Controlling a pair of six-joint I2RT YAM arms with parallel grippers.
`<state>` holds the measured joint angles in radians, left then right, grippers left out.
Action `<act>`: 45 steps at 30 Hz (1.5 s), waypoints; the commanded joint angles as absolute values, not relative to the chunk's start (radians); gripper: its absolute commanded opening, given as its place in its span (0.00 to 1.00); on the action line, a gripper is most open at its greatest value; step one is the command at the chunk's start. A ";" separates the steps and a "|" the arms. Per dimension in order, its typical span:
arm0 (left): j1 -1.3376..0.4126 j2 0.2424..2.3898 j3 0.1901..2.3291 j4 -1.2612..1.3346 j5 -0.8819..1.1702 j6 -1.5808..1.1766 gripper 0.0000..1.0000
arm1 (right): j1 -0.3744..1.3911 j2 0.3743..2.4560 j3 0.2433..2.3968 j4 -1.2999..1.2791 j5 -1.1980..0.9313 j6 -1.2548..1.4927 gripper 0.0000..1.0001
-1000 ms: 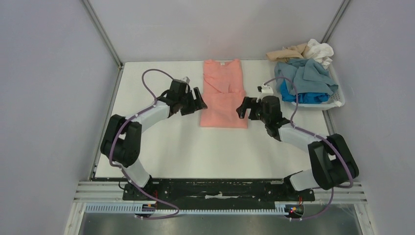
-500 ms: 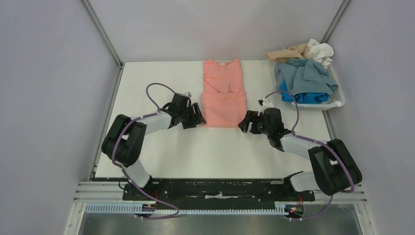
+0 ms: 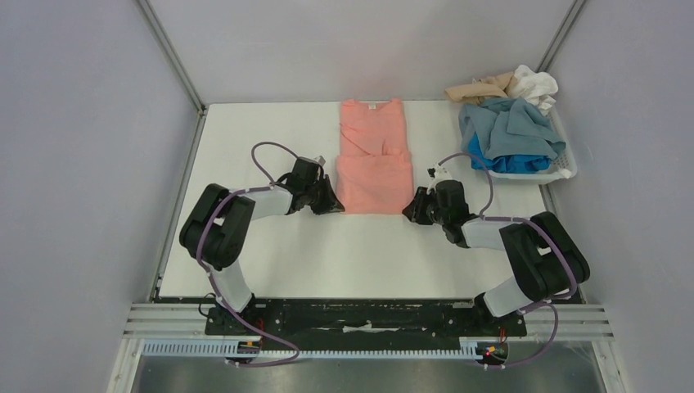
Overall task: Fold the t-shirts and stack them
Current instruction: Grab one side of the 2/3 rectangular tshirt with both arms, then fold the long partially folded tshirt into a neat square
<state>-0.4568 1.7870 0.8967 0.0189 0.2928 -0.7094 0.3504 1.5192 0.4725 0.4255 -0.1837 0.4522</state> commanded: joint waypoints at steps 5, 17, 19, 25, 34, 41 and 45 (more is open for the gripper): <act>-0.464 1.802 0.881 0.027 0.305 -0.708 0.02 | 0.352 1.546 0.471 0.451 -0.216 0.447 0.00; -0.577 1.323 0.458 0.028 0.187 -0.784 0.02 | 0.579 1.064 0.150 0.195 -0.034 0.575 0.00; -0.635 1.223 0.397 0.005 0.132 -0.821 0.02 | 0.639 0.957 0.098 0.133 -0.025 0.622 0.00; -0.722 1.028 0.248 0.019 0.105 -0.940 0.02 | 0.779 0.709 -0.023 0.146 -0.028 0.773 0.00; -0.739 0.936 0.371 -0.066 0.080 -0.924 0.02 | 0.808 0.685 0.147 0.062 0.118 0.691 0.00; -0.703 1.052 0.596 -0.134 0.008 -0.861 0.02 | 0.792 0.824 0.375 0.044 0.240 0.588 0.00; -0.610 1.164 0.714 -0.126 0.084 -0.850 0.02 | 0.718 0.953 0.523 0.041 0.209 0.545 0.00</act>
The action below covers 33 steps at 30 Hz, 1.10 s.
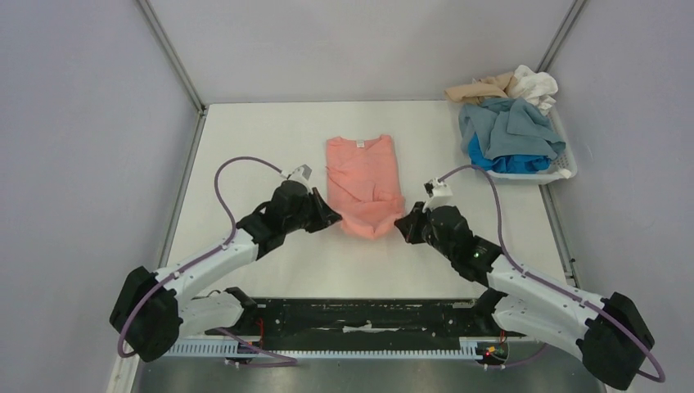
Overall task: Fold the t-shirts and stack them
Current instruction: Fold the long partially folded tshirt into a neat square
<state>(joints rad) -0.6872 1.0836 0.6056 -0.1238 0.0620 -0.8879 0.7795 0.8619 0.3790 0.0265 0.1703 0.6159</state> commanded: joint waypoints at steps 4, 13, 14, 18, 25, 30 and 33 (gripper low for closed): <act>-0.500 1.263 0.840 -0.118 0.133 -0.817 0.02 | 0.608 1.072 0.641 0.099 0.118 0.511 0.00; -0.342 1.568 1.178 -0.126 0.299 -0.751 0.02 | 0.454 1.374 0.935 0.155 -0.043 0.445 0.00; -0.333 1.596 1.211 -0.129 0.316 -0.745 0.02 | 0.441 1.402 0.962 0.156 -0.055 0.442 0.00; -0.301 1.716 1.350 -0.151 0.345 -0.726 0.02 | 0.401 1.506 1.070 0.156 -0.091 0.434 0.00; -0.261 1.895 1.523 -0.156 0.328 -0.712 0.02 | 0.338 1.700 1.224 0.189 -0.146 0.430 0.00; -0.225 2.070 1.662 -0.126 0.364 -0.705 0.02 | 0.305 1.884 1.349 0.241 -0.164 0.358 0.00; -0.210 2.184 1.728 -0.087 0.392 -0.726 0.02 | 0.284 2.008 1.396 0.349 -0.236 0.336 0.00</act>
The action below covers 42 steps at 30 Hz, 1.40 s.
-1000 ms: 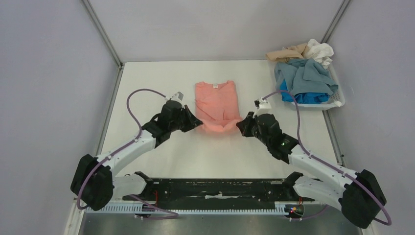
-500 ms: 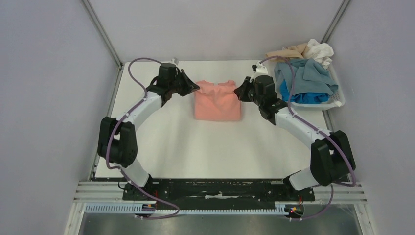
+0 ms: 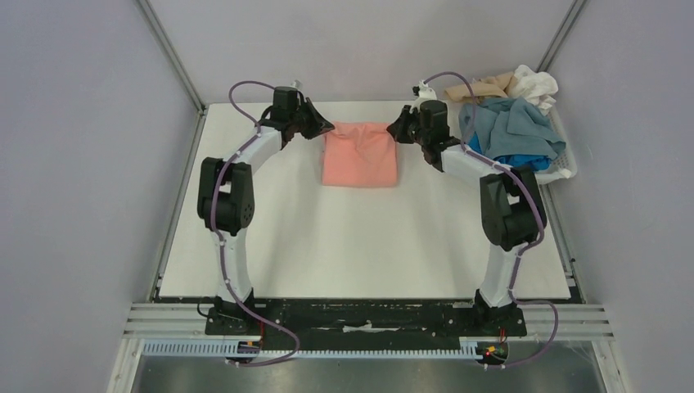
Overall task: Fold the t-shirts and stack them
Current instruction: Fold the long partially folded tshirt into a neat square, then smooth out wrinkles on the folded tshirt
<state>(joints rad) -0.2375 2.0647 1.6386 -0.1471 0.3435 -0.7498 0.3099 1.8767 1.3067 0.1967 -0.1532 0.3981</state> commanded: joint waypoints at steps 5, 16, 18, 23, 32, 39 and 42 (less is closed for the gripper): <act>-0.191 2.340 1.862 -0.055 0.358 -0.735 0.27 | 0.276 2.253 1.618 0.361 -0.275 0.282 0.00; -0.212 2.300 1.967 -0.091 0.387 -0.654 0.80 | 0.268 2.210 1.659 0.340 -0.222 0.310 0.98; -0.230 2.246 1.911 -0.100 0.360 -0.627 0.80 | 0.270 2.133 1.548 0.388 -0.267 0.333 0.98; -0.257 2.216 1.858 -0.069 0.409 -0.638 0.81 | 0.271 2.054 1.401 0.520 -0.392 0.425 0.98; -0.259 2.383 2.027 -0.152 0.451 -0.631 0.82 | 0.272 2.281 1.609 0.526 -0.434 0.552 0.98; -0.243 2.577 2.195 -0.203 0.405 -0.640 0.82 | 0.272 2.480 1.800 0.426 -0.315 0.525 0.98; -0.236 2.640 2.237 -0.244 0.406 -0.662 0.83 | 0.270 2.527 1.836 0.374 -0.290 0.517 0.98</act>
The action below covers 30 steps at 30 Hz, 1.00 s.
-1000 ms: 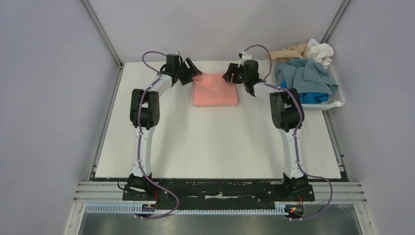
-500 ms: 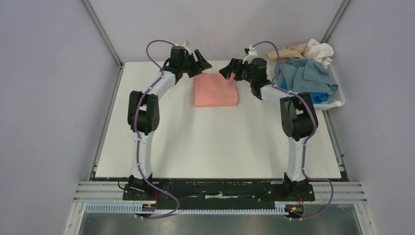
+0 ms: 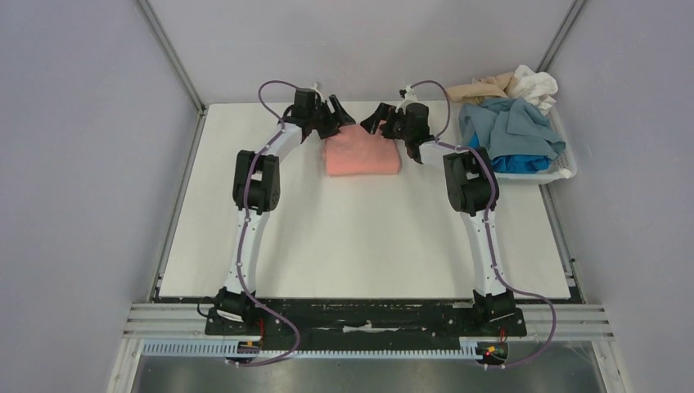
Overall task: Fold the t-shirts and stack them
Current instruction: Smooth out wrinkles on the folded tshirt, then put the neatly folded tshirt into the corner of the board with the left arm
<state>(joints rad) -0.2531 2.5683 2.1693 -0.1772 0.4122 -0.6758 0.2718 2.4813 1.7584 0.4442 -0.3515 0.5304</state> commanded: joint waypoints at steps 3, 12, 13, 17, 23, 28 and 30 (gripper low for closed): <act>-0.236 2.637 2.232 -0.253 0.403 -0.654 0.83 | 0.269 2.525 1.837 0.322 -0.266 0.478 0.98; -0.241 2.374 2.145 -0.305 0.357 -0.583 0.83 | 0.259 2.310 1.758 0.276 -0.223 0.386 0.98; -0.242 2.333 2.094 -0.300 0.328 -0.586 0.83 | 0.259 2.258 1.690 0.299 -0.205 0.374 0.98; -0.243 2.222 1.903 -0.286 0.305 -0.588 0.83 | 0.258 2.078 1.419 0.397 -0.144 0.350 0.98; -0.244 2.242 1.770 -0.215 0.405 -0.652 0.84 | 0.258 1.840 1.012 0.546 -0.098 0.341 0.98; -0.253 2.278 1.760 -0.230 0.411 -0.648 0.78 | 0.258 1.668 0.787 0.617 -0.060 0.342 0.98; -0.254 2.275 1.738 -0.247 0.380 -0.640 0.77 | 0.258 1.623 0.751 0.609 -0.061 0.342 0.98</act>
